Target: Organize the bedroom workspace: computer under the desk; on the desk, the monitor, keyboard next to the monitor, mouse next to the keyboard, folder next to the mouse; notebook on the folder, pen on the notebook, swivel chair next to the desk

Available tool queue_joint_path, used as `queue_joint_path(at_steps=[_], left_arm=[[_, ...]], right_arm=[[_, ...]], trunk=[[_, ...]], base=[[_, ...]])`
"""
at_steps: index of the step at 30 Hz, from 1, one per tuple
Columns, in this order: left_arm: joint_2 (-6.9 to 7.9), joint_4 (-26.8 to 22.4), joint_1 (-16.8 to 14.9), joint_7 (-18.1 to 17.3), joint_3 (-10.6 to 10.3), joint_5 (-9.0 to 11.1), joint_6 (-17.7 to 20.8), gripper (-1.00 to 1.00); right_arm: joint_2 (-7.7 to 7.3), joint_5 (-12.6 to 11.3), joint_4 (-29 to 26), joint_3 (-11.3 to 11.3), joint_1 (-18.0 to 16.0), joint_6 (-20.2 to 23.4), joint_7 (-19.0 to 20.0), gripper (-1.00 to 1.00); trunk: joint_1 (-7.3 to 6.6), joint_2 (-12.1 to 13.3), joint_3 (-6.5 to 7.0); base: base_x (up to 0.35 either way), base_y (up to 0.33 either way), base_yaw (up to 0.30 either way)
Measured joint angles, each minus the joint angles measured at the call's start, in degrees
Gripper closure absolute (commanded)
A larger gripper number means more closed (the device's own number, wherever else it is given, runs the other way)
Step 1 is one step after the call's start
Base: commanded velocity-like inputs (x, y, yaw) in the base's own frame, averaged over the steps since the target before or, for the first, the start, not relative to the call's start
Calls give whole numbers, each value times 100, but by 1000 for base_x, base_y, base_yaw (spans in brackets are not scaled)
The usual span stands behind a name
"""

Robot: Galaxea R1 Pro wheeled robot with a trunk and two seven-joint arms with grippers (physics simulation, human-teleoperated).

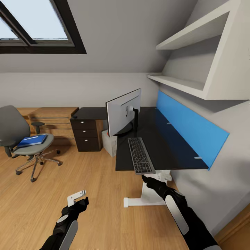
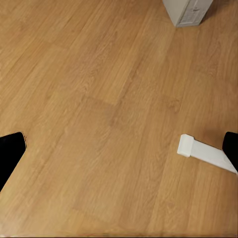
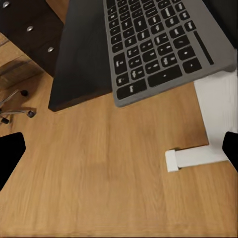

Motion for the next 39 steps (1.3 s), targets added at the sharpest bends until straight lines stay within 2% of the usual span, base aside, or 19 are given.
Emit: queue_joint_path(at_steps=[6, 8, 11, 17, 18, 20, 21, 23, 27, 29, 33, 37, 38, 39], left_arm=[[-3, -4, 0, 10, -6, -10, -14, -100], [-6, -18, 0, 16, -7, -10, -13, -100], [-15, -58, 0, 28, -9, -6, -9, -100], [-23, -149, 0, 40, -9, 4, -6, -100], [-24, -162, 0, 42, -9, 9, -6, -100], [-25, -170, 0, 43, -9, 12, -6, -100], [-26, -178, 0, 44, -9, 14, -5, -100], [-26, -181, 0, 44, -9, 15, -5, -100], [-26, -181, 0, 44, -15, 16, -5, -100], [-26, -182, 0, 44, -16, 16, -5, -100], [-27, -178, 0, 45, -17, 17, -5, -100], [-27, -177, 0, 47, -18, 17, -5, -100], [-27, -176, 0, 50, -18, 15, -5, -100], [-27, -176, 0, 51, -18, 14, -5, -100]], right_arm=[[-38, -87, 67, -75, 4, -30, 184, -100], [-85, -197, 125, -149, 4, -37, 313, -100], [-172, -482, 271, -303, 5, -43, 599, -100], [-331, -1203, 754, -633, 17, -46, 1546, -100], [-374, -1416, 942, -740, 19, -52, 1900, -100], [-403, -1602, 1136, -854, 21, -66, 2263, -100], [-426, -1769, 1386, -1044, 22, -98, 2734, -100], [-438, -1881, 1578, -1253, 23, -163, 3120, -100], [-424, -1957, 1733, -1522, 23, -298, 3540, -100], [-416, -1965, 1753, -1553, 23, -333, 3598, -100], [-330, -1951, 1789, -1573, 23, -703, 3612, -100], [-232, -1964, 1794, -1571, 18, -948, 3003, -100], [-96, -2025, 1789, -1593, 13, -1028, 2395, -100], [-43, -2060, 1786, -1601, 11, -1070, 2235, -100]], trunk=[[-2, 0, 0], [-2, -1, 0], [-3, -1, 0], [-3, 0, 0], [-3, 0, 0], [-3, -1, 0], [-3, 0, -1], [-3, -1, 0], [18, -39, -18], [62, -120, -54], [150, -280, -126], [238, -441, -198], [260, -481, -216], [282, -521, -233]], base=[[-122, 0, 0], [-47, 0, 0], [-27, 0, 0], [-10, 0, 0], [-4, 0, 0], [-2, 0, 0], [-1, 0, 0], [0, 0, 0], [0, 0, 0], [0, 0, 0], [0, 0, 0], [0, 0, 0], [0, 0, 0], [0, 0, 0]])
